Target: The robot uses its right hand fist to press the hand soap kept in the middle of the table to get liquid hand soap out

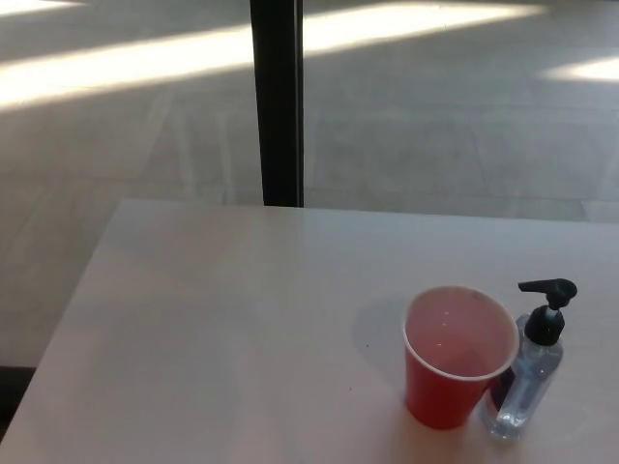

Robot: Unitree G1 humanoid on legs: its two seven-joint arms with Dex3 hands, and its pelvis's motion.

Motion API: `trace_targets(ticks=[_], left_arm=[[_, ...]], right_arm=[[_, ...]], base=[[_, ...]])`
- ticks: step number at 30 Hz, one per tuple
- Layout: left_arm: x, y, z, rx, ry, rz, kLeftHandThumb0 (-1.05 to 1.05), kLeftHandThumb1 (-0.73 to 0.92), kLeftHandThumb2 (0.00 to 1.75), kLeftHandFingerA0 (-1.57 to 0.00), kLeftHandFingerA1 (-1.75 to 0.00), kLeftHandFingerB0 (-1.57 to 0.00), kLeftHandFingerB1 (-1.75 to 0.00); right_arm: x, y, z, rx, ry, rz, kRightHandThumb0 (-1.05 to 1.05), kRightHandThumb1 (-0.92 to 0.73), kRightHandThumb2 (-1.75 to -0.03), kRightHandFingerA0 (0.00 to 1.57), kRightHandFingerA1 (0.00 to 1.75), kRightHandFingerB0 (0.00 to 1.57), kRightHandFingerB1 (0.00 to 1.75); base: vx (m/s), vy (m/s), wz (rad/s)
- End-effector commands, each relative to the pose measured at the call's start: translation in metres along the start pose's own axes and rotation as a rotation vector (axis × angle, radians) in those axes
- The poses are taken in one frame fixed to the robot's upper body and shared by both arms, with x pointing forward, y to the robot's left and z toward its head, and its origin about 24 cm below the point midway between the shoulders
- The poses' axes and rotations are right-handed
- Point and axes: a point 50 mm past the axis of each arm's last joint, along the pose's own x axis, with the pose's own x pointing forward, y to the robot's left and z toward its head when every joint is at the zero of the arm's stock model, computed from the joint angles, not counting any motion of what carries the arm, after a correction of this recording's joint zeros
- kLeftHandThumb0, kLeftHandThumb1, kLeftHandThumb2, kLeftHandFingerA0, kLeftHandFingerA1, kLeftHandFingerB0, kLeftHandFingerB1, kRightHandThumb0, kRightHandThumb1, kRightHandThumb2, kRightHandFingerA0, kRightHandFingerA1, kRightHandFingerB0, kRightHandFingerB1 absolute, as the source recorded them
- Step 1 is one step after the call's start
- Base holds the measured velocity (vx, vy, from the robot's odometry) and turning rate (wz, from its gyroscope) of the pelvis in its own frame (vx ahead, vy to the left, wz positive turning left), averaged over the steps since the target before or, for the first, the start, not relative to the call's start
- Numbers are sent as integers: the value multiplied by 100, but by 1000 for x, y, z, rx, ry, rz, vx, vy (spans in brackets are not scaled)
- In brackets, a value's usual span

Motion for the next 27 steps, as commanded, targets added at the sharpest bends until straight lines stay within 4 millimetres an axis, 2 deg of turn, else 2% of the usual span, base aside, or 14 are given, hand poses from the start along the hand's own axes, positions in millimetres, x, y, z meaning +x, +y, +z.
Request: trace_targets(ticks=[1,4,5,6,9,11,14,15,17,18,20,21,26,27], left_arm=[[-1,11,-3,-84,53,29,-28,39,96,-58,-94,-60,-97],[0,12,2,-109,66,47,-30,40,97,-61,-91,-53,-86],[-1,19,1,-189,62,57,-33,40,100,-56,-87,-44,-77],[-1,19,3,-201,60,52,-33,41,104,-51,-85,-41,-77],[-1,19,7,-229,56,55,-32,42,103,-50,-83,-39,-75],[-1,25,9,-282,49,74,-34,46,99,-44,-92,-35,-83],[-1,28,14,-290,48,95,-37,45,108,-49,-79,-41,-74],[-1,25,13,-299,48,82,-36,49,109,-50,-80,-41,-74],[0,24,13,-306,35,66,-38,47,109,-49,-80,-42,-75],[0,21,15,-313,33,58,-36,47,108,-49,-79,-41,-74],[0,20,15,-316,32,54,-36,47,108,-49,-79,-41,-74],[1,18,17,-302,24,37,-37,47,109,-51,-81,-43,-75],[1,13,19,-272,23,27,-36,49,99,-46,-92,-35,-78],[0,12,19,-254,8,54,-36,43,106,-61,-84,-52,-79]], right_arm=[[-1,-12,1,138,-10,-8,-37,-61,-58,50,66,48,52],[0,-17,0,232,30,-63,-40,-62,-58,50,67,45,52],[5,-17,8,273,55,-138,-45,-64,-59,18,65,46,57],[6,-19,9,281,61,-148,-52,-53,-85,17,63,46,67],[7,-27,15,345,75,-177,-48,-69,-60,12,64,50,71],[8,-40,31,445,56,-212,-34,-66,-114,3,56,5,55],[11,-52,54,528,9,-278,-36,-63,-113,2,56,0,53],[10,-62,71,578,-43,-269,-73,-57,-93,0,31,0,24],[10,-71,89,606,-96,-286,-74,-60,-97,0,33,0,25],[8,-80,117,637,-170,-336,-68,-81,-66,0,49,1,39],[7,-84,129,654,-199,-359,-68,-81,-66,0,49,1,39],[3,-92,154,593,-219,-403,-80,-64,-101,2,46,5,40],[-18,-106,228,707,-479,-299,-74,-67,-107,0,37,4,35],[-25,-107,243,751,-553,-252,-73,-66,-104,0,28,0,32]], base=[[0,0,0],[0,0,0],[0,0,0],[0,0,0],[0,0,0],[0,0,0],[0,0,0],[0,0,0],[0,0,0],[0,0,0],[0,0,0],[0,0,0],[0,0,0],[0,0,0]])
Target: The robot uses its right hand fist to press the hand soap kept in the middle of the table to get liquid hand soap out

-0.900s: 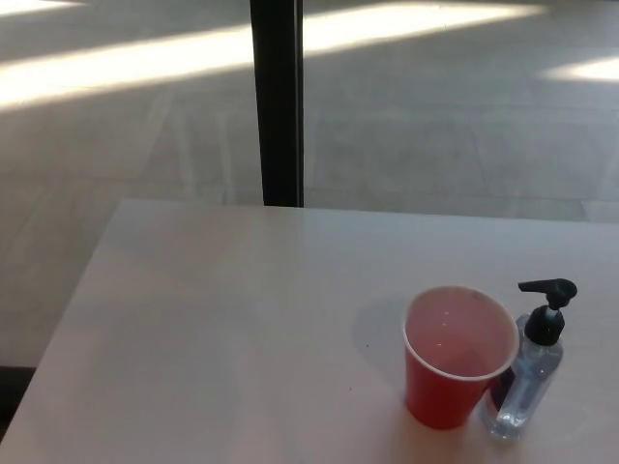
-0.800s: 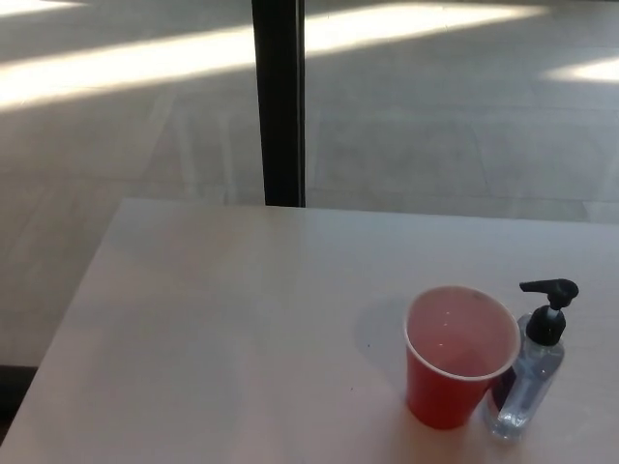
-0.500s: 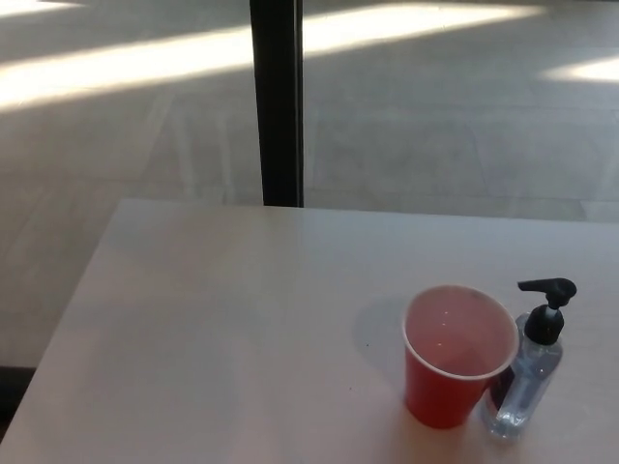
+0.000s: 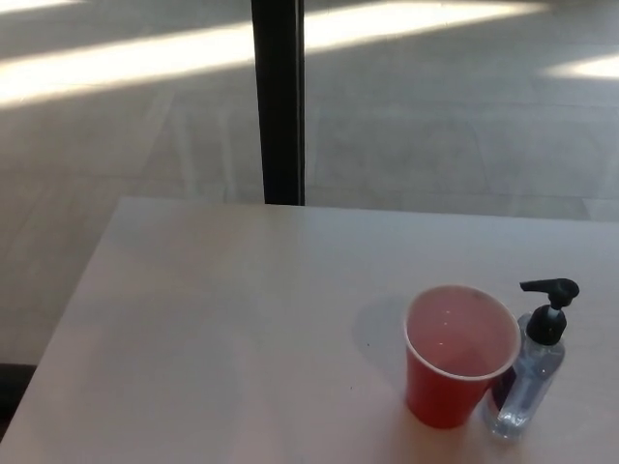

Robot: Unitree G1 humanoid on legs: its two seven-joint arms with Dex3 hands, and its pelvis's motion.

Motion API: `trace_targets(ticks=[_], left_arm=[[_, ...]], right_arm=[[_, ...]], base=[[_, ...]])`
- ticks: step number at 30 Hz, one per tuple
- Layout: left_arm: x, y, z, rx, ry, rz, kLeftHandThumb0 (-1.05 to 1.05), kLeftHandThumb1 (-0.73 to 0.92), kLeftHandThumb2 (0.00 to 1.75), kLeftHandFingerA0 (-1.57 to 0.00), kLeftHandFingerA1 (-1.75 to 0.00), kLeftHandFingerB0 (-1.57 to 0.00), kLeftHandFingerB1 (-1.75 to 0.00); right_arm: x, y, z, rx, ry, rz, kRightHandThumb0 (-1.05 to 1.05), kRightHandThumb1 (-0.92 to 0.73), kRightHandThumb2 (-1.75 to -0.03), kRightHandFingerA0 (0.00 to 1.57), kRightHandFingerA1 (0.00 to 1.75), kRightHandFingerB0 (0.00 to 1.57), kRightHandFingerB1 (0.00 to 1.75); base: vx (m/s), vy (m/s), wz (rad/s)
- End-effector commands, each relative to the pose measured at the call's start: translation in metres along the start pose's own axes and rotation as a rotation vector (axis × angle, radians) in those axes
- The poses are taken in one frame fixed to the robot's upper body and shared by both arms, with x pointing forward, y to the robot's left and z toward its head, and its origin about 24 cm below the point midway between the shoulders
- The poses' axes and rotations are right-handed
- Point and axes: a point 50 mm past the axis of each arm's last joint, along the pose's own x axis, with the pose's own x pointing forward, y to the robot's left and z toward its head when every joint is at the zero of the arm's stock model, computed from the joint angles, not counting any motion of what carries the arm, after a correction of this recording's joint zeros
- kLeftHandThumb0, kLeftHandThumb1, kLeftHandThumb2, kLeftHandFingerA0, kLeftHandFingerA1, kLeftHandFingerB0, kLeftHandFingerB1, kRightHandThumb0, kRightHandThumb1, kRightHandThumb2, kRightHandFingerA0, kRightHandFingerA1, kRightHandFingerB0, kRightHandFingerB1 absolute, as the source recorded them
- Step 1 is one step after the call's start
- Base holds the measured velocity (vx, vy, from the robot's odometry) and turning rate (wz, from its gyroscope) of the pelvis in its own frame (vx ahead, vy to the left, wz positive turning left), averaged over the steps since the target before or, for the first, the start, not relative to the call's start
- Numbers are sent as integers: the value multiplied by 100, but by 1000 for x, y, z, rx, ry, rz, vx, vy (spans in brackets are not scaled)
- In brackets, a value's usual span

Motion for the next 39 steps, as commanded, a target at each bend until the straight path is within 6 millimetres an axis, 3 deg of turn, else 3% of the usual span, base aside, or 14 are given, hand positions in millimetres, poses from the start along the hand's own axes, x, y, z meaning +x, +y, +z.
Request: trace_targets(ticks=[1,10,11,12,13,15,18,20,23,27,28,30,31,39], left_arm=[[-2,-4,1,23,-32,34,-35,44,108,-63,-86,-58,-83],[-2,-9,-10,18,-23,53,-34,49,101,-59,-99,-55,-95],[-2,-11,-12,44,-20,31,-35,47,103,-58,-96,-51,-90],[-2,-11,-12,47,-21,26,-35,47,103,-58,-96,-51,-90],[-3,-12,-12,47,-23,24,-34,46,101,-57,-103,-54,-96],[-4,-14,-10,52,-30,18,-36,45,101,-57,-101,-52,-94],[-4,-15,-13,68,-26,20,-34,48,101,-60,-96,-52,-88],[-3,-16,-15,72,-21,33,-33,47,99,-61,-99,-56,-93],[-3,-15,-16,76,-15,42,-34,46,100,-62,-99,-54,-91],[-4,-13,-21,95,-17,21,-38,41,108,-68,-89,-62,-84],[-4,-13,-22,77,-13,18,-37,41,108,-67,-88,-62,-84],[-4,-13,-22,76,-10,15,-38,41,107,-65,-87,-58,-82],[-4,-14,-21,70,-6,18,-35,44,101,-60,-97,-49,-85],[-3,-17,-24,73,-3,16,-33,44,102,-62,-95,-50,-84]], right_arm=[[-5,23,77,160,-202,122,-80,-65,-103,0,27,4,38],[-53,87,172,304,-546,333,-88,-68,-51,0,119,14,93],[-74,104,188,325,-595,415,-85,-43,-98,10,82,30,80],[-78,107,190,326,-600,422,-85,-43,-98,10,82,30,80],[-86,114,194,336,-621,450,-89,-57,-58,30,138,31,98],[-109,132,203,369,-670,518,-86,-56,-59,40,126,41,93],[-126,155,208,395,-687,568,-41,-78,-68,45,69,34,50],[-135,172,205,439,-708,689,-34,-71,-111,63,81,23,56],[-140,183,200,432,-711,756,-33,-92,-78,75,113,36,43],[-149,208,193,418,-678,847,-16,-70,-89,95,175,75,118],[-152,213,192,407,-672,855,-14,-61,-115,125,143,86,113],[-154,219,189,432,-642,889,-5,-61,-122,130,155,88,125],[-156,226,184,407,-643,897,-6,-56,-130,100,175,79,161],[-172,260,160,343,-621,1010,-16,-44,-136,104,175,77,166]], base=[[0,0,0],[0,0,0],[0,0,0],[0,0,0],[0,0,0],[0,0,0],[0,0,0],[0,0,0],[0,0,0],[0,0,2],[0,0,0],[0,0,0],[0,0,0],[0,0,0]])
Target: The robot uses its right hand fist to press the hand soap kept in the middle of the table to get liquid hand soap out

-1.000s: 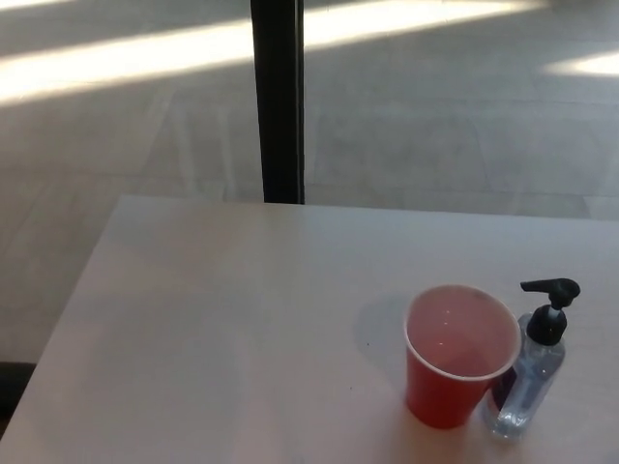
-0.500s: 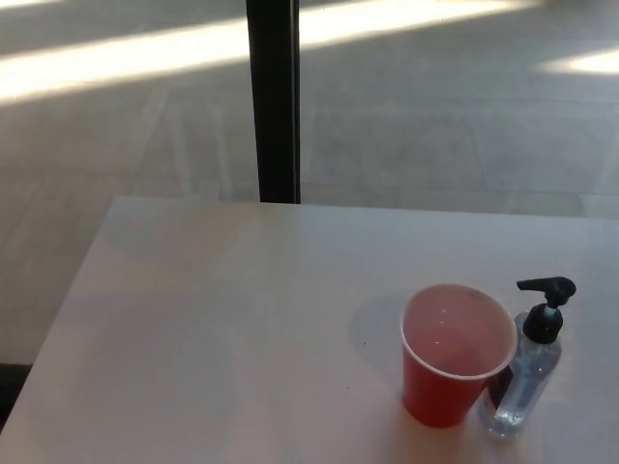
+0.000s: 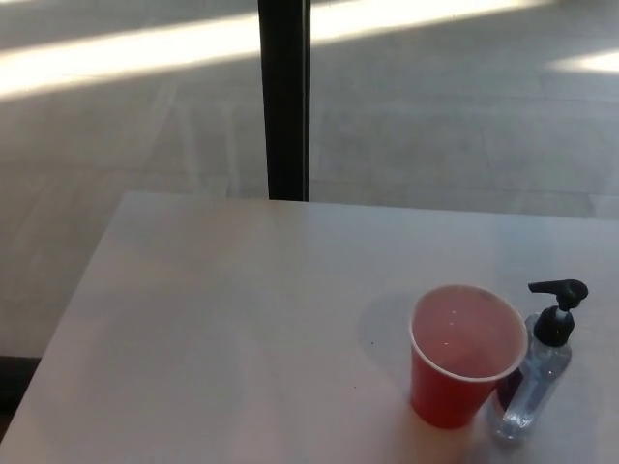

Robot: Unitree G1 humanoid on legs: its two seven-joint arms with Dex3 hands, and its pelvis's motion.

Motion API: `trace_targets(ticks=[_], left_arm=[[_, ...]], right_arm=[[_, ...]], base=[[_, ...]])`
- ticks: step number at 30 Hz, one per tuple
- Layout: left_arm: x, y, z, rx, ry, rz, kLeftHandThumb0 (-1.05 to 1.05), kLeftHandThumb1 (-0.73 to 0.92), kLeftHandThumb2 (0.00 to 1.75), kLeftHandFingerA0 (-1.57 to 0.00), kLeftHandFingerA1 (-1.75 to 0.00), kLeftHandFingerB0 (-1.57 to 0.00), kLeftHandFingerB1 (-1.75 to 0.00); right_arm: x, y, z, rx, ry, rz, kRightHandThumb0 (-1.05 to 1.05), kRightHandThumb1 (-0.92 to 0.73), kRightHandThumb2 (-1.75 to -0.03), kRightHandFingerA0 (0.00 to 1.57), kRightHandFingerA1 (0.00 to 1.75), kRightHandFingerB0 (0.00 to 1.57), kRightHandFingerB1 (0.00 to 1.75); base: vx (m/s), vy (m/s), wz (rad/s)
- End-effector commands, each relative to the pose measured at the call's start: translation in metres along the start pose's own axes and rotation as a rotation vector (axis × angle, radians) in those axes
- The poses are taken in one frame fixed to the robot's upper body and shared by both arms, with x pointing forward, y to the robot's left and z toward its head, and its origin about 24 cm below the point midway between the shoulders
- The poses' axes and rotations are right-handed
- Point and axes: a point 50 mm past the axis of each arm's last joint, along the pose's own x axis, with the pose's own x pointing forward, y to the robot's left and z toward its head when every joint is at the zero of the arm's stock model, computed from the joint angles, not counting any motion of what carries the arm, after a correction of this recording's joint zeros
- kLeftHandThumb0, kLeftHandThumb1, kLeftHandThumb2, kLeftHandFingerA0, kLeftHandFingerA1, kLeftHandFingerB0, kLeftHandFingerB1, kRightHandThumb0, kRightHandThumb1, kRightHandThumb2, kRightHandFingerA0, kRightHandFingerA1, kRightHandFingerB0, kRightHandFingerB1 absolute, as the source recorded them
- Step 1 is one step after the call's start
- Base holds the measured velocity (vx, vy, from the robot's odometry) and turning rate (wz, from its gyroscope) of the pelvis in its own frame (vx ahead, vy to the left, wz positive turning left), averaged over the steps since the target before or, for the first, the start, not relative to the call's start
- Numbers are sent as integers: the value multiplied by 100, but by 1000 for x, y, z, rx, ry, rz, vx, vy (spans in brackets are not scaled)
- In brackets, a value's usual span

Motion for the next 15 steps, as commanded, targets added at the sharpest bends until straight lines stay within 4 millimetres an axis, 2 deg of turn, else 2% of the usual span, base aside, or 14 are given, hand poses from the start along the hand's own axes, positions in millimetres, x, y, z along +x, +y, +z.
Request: trace_targets(ticks=[1,5,7,11,12,13,15], left_arm=[[-1,2,1,-14,-27,4,-30,46,104,-60,-92,-50,-83],[-1,4,-2,-28,-24,10,-28,45,103,-59,-97,-54,-91],[-1,6,-2,-17,-24,19,-29,45,103,-59,-97,-54,-90],[-1,8,-2,-23,-33,17,-28,45,103,-59,-98,-54,-91],[-4,20,-7,-31,-27,52,-28,46,103,-61,-101,-54,-92],[-4,20,-7,-31,-27,52,-28,46,103,-61,-101,-54,-92],[-6,28,-11,-28,-26,63,-30,45,104,-59,-99,-54,-92]], right_arm=[[0,18,-14,-24,7,82,-19,-47,-130,102,175,79,166],[-1,29,-20,-52,13,112,-19,-52,-121,99,175,78,161],[-1,34,-23,-51,12,127,-20,-50,-128,101,175,81,162],[-4,40,-26,-66,29,156,-20,-56,-118,99,175,78,160],[-11,52,-40,-48,79,195,-26,-65,-98,95,175,74,160],[-12,52,-40,-49,79,195,-26,-65,-98,95,175,74,160],[-26,63,-59,-27,128,241,-18,-52,-120,97,175,78,159]], base=[[0,0,0],[0,0,0],[0,0,0],[0,0,0],[0,0,0],[0,0,0],[0,0,0]])
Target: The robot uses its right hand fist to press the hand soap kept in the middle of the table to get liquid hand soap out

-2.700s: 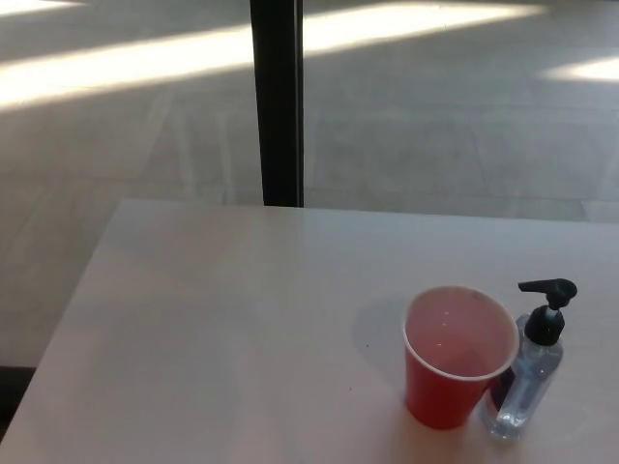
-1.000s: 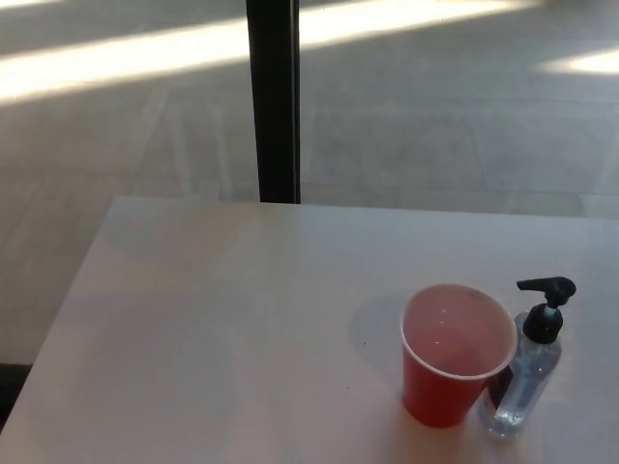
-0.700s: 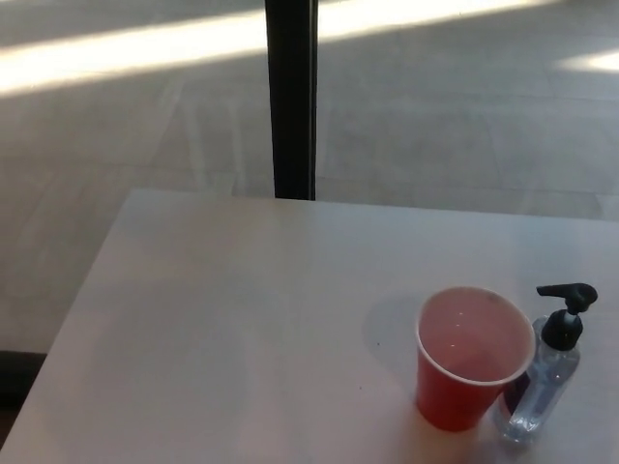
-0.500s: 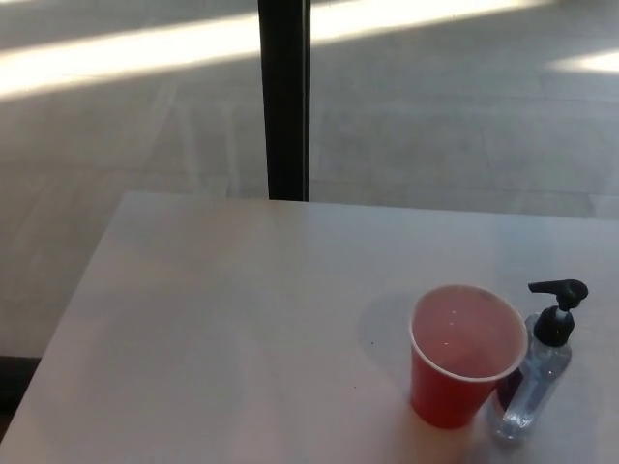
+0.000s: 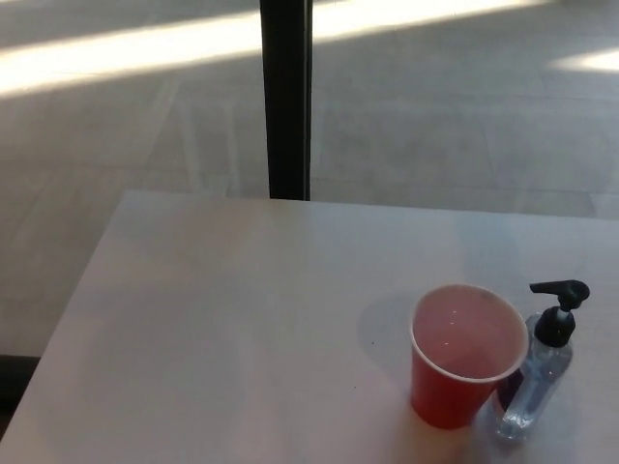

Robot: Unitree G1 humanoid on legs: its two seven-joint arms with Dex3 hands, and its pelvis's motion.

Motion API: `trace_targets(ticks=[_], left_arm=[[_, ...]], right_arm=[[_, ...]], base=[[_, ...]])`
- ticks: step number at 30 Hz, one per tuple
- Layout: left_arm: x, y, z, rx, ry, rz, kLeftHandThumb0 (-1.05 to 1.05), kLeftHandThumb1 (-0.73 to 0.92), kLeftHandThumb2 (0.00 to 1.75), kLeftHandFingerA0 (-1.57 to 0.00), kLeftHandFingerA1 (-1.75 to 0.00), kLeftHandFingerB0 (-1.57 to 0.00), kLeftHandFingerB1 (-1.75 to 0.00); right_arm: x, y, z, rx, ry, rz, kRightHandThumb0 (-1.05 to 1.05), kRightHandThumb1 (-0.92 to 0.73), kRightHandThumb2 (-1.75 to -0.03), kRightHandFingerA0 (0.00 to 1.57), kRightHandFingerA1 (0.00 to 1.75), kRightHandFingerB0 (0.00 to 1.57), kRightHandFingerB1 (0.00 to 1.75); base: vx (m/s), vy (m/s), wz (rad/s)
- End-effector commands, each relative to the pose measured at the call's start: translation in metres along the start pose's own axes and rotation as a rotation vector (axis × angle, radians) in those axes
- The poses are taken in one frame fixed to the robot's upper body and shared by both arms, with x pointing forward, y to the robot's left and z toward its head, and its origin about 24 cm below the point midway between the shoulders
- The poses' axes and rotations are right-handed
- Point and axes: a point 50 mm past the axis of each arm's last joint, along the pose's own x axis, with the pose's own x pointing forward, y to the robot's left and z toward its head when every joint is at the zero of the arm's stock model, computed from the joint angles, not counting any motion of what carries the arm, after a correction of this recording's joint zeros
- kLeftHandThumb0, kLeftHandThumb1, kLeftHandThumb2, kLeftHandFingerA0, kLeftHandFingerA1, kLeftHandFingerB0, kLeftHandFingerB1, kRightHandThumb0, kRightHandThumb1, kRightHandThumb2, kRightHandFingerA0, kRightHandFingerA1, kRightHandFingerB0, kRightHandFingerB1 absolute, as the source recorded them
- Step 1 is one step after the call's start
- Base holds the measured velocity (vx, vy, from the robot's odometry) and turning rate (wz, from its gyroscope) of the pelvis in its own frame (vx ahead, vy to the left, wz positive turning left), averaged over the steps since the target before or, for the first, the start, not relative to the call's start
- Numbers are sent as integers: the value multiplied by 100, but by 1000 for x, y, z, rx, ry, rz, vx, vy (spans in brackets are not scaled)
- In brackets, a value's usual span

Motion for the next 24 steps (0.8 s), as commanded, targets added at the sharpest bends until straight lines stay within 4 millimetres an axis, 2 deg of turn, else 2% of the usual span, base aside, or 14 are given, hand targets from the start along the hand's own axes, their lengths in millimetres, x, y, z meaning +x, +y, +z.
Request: trace_targets(ticks=[1,2,3,5,8,9,10,12,13,17,21,22,24], left_arm=[[-3,22,1,-9,-32,44,-30,45,105,-59,-100,-56,-95],[-3,26,1,-13,-30,52,-30,44,102,-59,-103,-58,-98],[-4,29,0,-14,-27,57,-30,44,102,-59,-105,-60,-101],[-4,32,-1,-12,-28,62,-28,44,104,-58,-98,-57,-94],[-7,37,-1,11,-21,72,-28,47,102,-59,-92,-56,-87],[-7,38,-3,3,-17,76,-28,47,102,-59,-92,-56,-87],[-6,41,-5,-3,-11,83,-27,48,100,-60,-96,-57,-92],[-6,41,-5,-3,-11,90,-27,47,101,-62,-97,-57,-91],[-6,42,-4,-8,-10,94,-27,46,102,-61,-95,-55,-88],[-6,46,-2,-36,-13,106,-27,45,103,-58,-95,-55,-89],[-6,47,-3,-24,-14,117,-26,46,102,-60,-91,-56,-88],[-6,47,-3,-14,-21,114,-29,45,102,-60,-98,-60,-96],[-7,49,-4,-16,-20,118,-29,45,102,-60,-98,-60,-96]], right_arm=[[-19,22,-31,-20,73,75,-18,-46,-126,98,175,79,158],[-24,27,-37,-25,76,99,-16,-43,-133,99,175,80,161],[-27,31,-42,-11,90,102,-15,-46,-129,99,175,82,161],[-38,33,-54,-19,117,107,-15,-46,-131,99,175,79,160],[-49,37,-67,12,189,52,-12,-53,-122,99,175,81,144],[-51,39,-69,25,195,48,-12,-53,-122,99,175,81,144],[-55,38,-74,32,218,42,-21,-55,-119,127,146,96,127],[-60,35,-80,31,230,38,-22,-52,-119,128,147,99,130],[-61,35,-82,26,235,45,-17,-55,-117,98,175,76,160],[-63,33,-87,-10,247,67,-18,-61,-110,95,175,73,159],[-58,32,-86,-9,244,59,-19,-57,-112,95,175,74,159],[-56,30,-83,-18,234,62,-19,-55,-116,95,175,76,159],[-55,32,-83,-17,235,67,-19,-55,-116,95,175,76,159]], base=[[0,0,0],[0,0,0],[0,0,6],[0,0,0],[0,0,0],[0,0,0],[0,0,0],[0,0,0],[0,0,0],[0,0,0],[0,0,0],[0,0,0],[0,0,0]])
